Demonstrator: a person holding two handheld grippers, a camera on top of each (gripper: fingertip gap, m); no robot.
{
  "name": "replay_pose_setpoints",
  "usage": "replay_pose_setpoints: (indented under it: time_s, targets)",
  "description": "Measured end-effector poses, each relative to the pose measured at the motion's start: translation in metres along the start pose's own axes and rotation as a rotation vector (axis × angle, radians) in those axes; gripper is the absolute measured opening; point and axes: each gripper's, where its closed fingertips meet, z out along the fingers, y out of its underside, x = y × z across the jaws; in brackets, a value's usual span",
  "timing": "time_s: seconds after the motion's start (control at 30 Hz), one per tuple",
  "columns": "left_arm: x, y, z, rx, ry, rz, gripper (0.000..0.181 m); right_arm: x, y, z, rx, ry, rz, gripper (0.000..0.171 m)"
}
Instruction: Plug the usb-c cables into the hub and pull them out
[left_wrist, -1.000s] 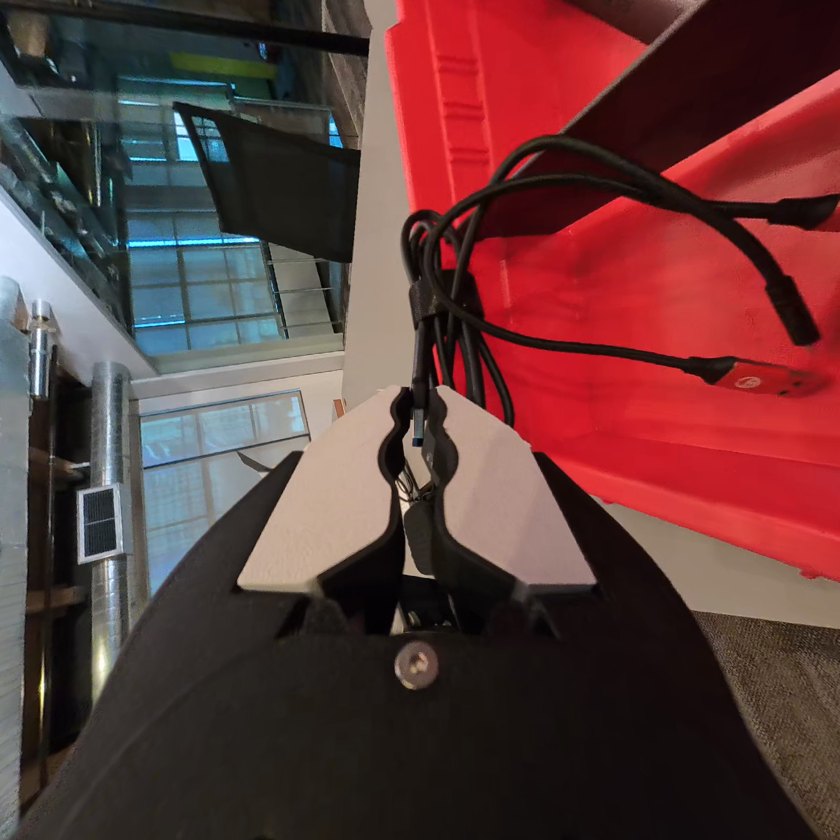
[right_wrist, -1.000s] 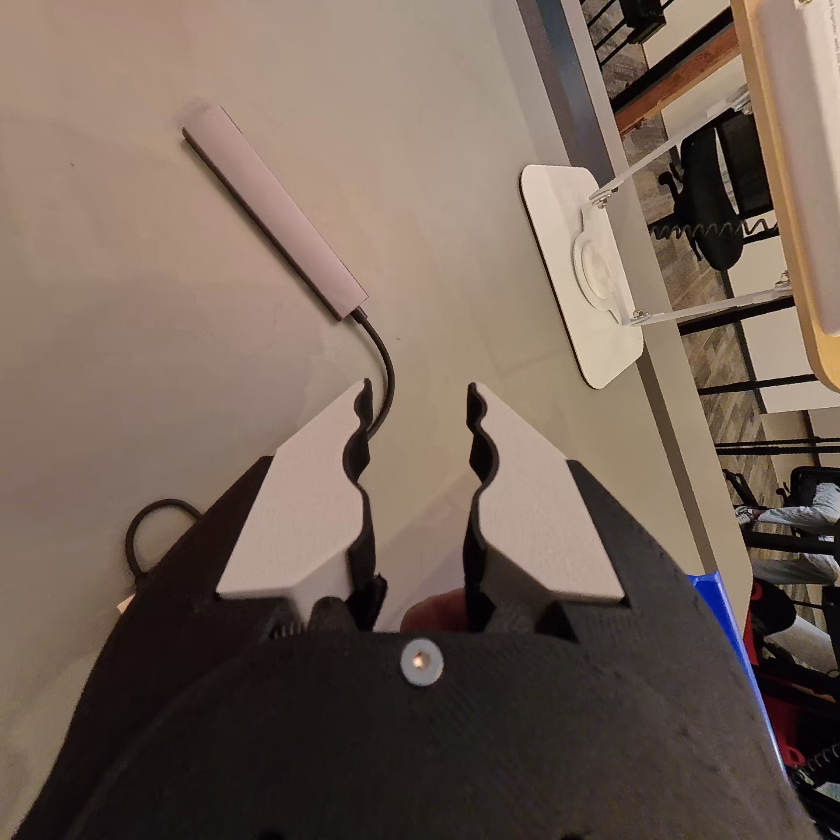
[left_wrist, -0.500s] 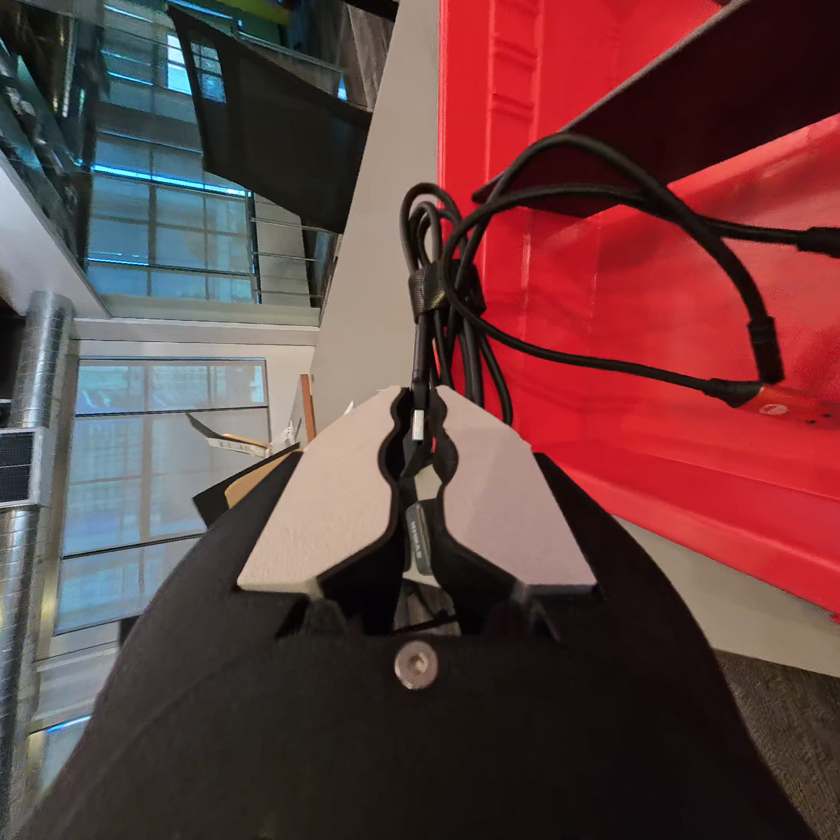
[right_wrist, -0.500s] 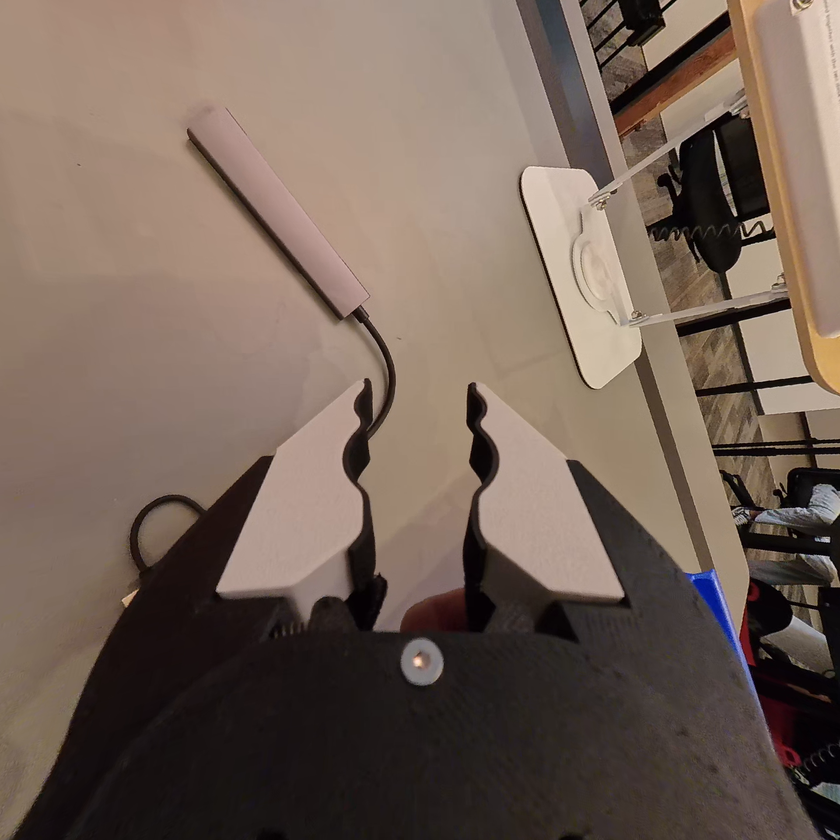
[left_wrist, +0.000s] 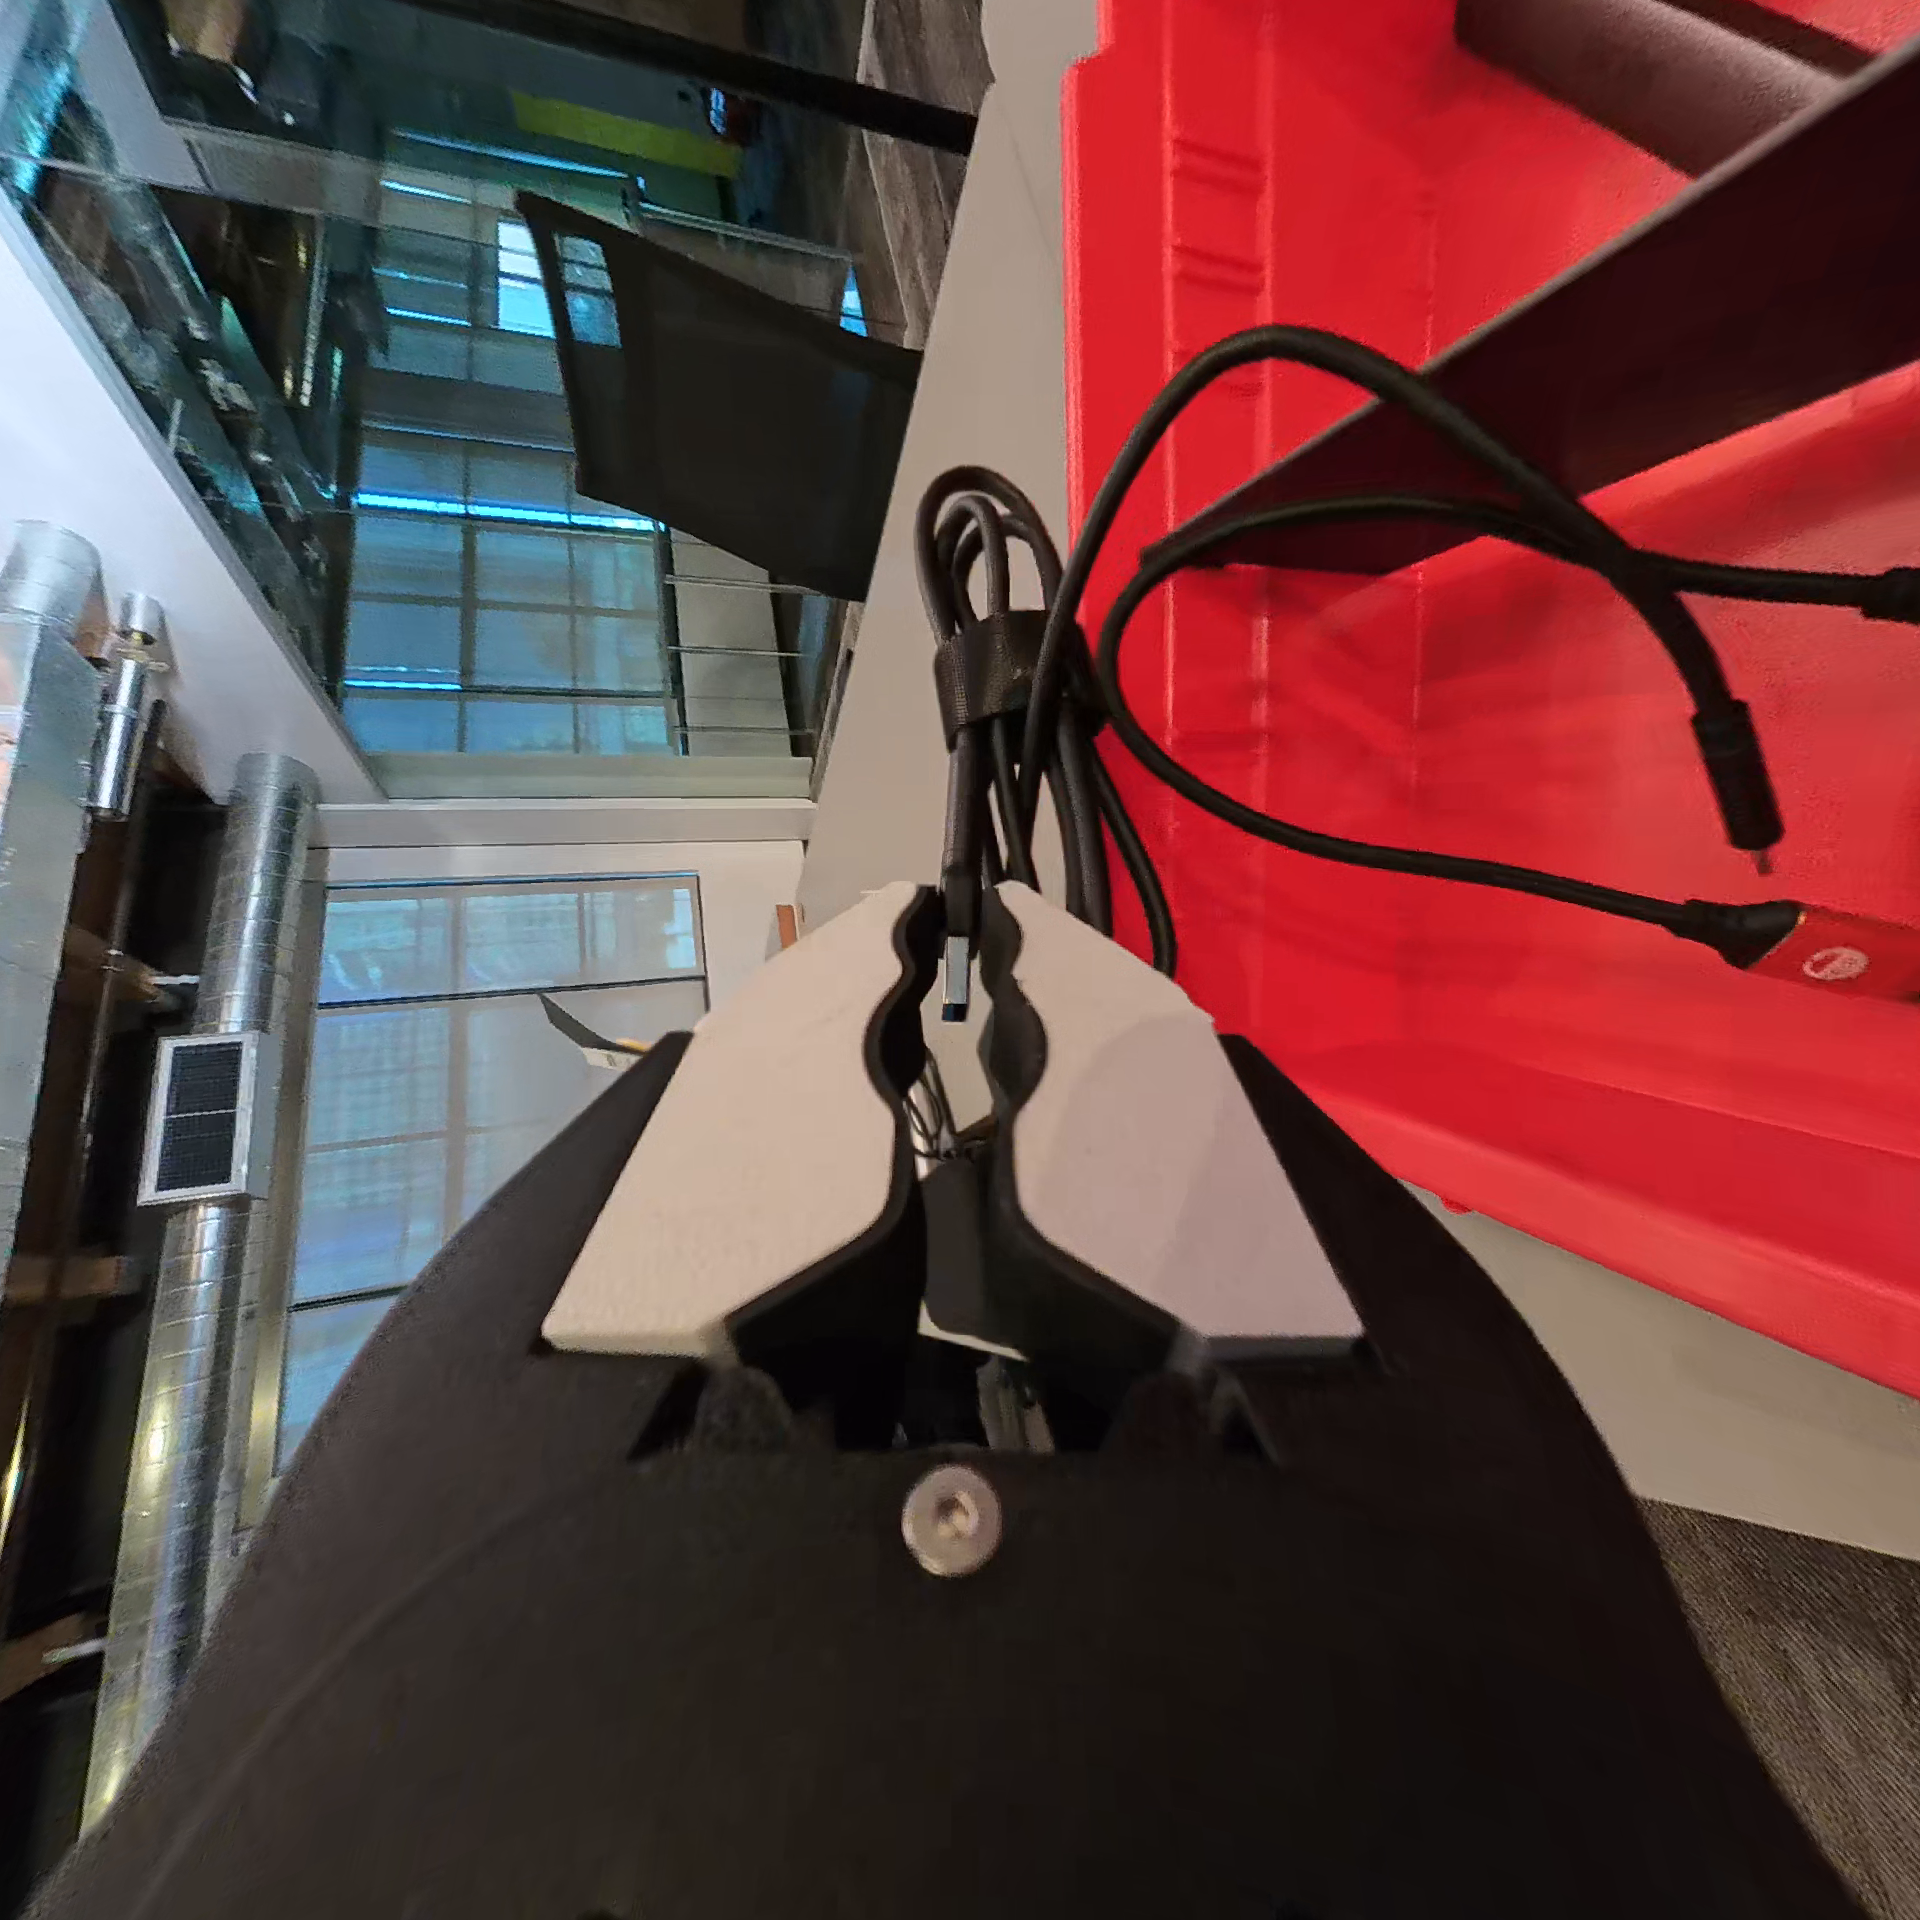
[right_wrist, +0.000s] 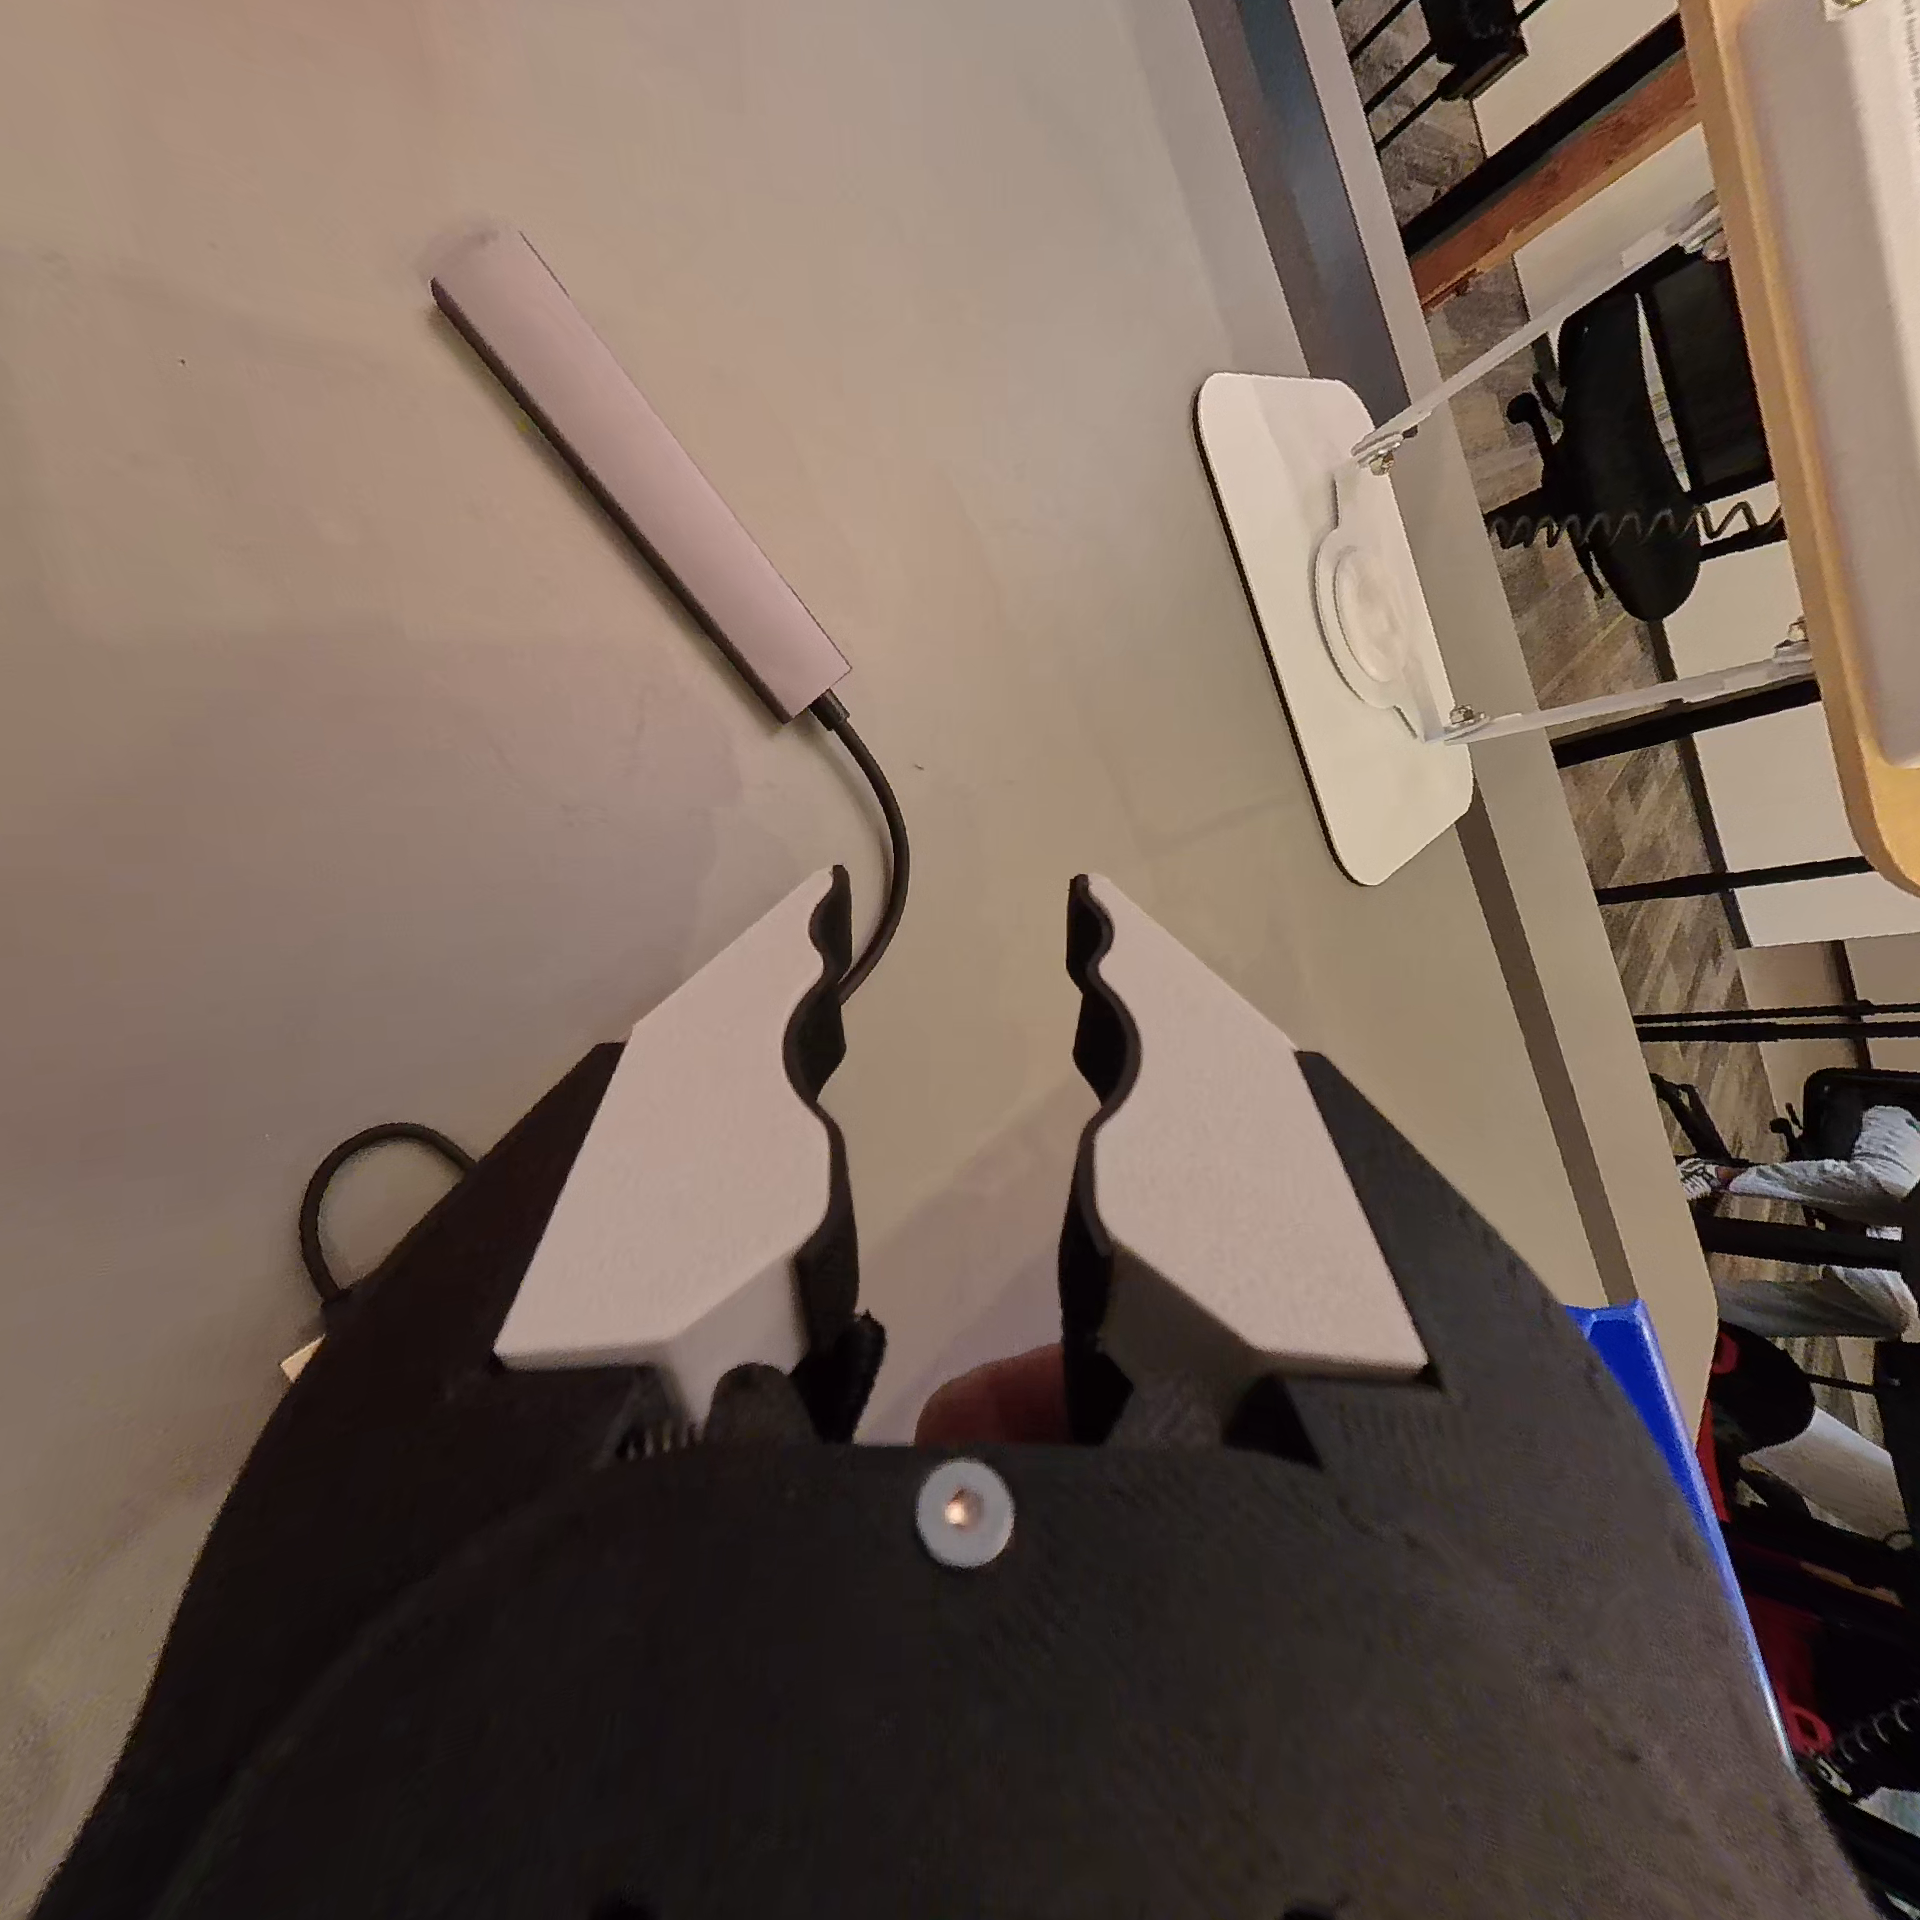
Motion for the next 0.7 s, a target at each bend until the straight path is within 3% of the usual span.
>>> replay_pose_setpoints:
  time_s: [0.2, 0.7]
  targets:
    - [-0.020, -0.008, -0.003, 0.049, -0.073, -0.082, 0.007, 0.000, 0.001, -0.001, 0.002, 0.001, 0.005, 0.039]
    - [-0.030, -0.009, -0.005, 0.119, -0.006, -0.282, 0.007, -0.002, -0.001, -0.001, 0.002, -0.003, 0.000, 0.039]
